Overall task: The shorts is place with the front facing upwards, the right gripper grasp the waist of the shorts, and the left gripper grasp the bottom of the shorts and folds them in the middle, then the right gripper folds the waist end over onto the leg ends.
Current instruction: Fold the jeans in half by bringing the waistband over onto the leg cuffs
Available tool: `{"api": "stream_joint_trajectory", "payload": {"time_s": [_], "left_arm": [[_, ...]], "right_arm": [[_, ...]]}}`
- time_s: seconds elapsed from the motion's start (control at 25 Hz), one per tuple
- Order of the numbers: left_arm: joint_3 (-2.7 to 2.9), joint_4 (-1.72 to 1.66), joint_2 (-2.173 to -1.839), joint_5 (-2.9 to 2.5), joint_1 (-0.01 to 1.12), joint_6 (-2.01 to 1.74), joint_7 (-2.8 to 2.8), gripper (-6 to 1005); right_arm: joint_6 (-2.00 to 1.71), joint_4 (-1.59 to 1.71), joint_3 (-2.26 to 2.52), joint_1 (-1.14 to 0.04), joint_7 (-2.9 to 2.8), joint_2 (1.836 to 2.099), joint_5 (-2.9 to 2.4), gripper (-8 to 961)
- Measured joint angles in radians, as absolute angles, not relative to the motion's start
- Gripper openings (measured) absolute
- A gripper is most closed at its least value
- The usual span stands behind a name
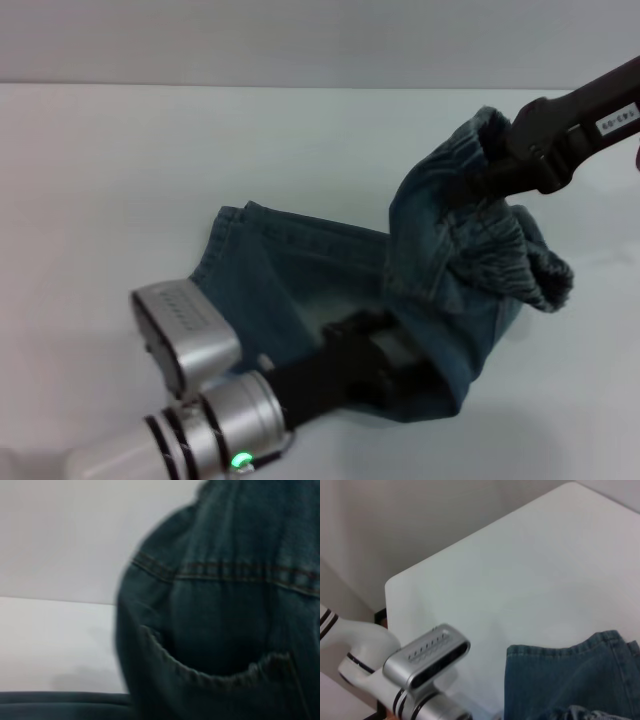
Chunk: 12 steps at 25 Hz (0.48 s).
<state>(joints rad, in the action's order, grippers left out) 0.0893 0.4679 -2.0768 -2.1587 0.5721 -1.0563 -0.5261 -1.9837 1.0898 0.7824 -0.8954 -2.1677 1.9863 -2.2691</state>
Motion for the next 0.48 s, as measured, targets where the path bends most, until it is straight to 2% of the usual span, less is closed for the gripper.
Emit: {"api": "stream_joint_trajectory", "payload": {"time_s": [0.28,0.48], "left_arm": [[-0.015,0.368,-2.065,-2.159,0.479,-1.063,-0.537,843],[-0.041,0.293,-2.061,-2.158,0.454,-1.065,-0.58,843]], "right_arm": [[-1.963,1.033,0.802,-0.892,-2.156,1.996,-2.27,42],[-1.943,1.003,0.81,-0.884,-2.143,1.999,-2.27,43]]}}
